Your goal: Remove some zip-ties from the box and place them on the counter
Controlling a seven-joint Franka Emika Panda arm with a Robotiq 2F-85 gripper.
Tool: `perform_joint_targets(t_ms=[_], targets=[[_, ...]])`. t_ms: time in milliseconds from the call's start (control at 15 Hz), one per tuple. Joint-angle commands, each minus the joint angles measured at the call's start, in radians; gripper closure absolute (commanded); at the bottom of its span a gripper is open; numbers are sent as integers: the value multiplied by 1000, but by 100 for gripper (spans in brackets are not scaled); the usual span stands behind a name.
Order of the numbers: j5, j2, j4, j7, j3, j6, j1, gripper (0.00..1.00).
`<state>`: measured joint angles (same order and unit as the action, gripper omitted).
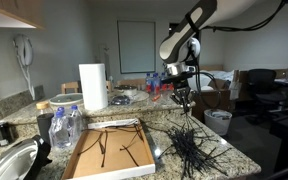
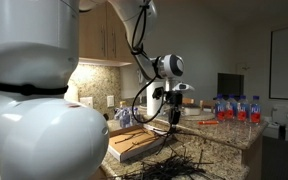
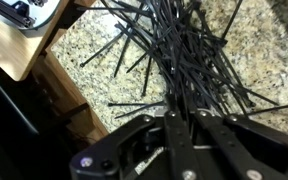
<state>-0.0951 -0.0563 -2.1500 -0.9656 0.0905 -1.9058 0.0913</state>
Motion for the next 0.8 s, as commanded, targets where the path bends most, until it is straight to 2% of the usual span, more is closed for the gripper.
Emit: perform_joint_targets(t_ms=[0, 133, 200, 333, 733], targets=[[-75, 27, -98, -89, -20, -142, -37, 94], [-91, -3, -107, -123, -22, -228, -42, 96], [-89, -17, -107, -134, -25, -270, -42, 69], [-79, -43, -100, -135, -32, -333, -36, 64], [-75, -82, -82, -142, -49, -439, -20, 25]])
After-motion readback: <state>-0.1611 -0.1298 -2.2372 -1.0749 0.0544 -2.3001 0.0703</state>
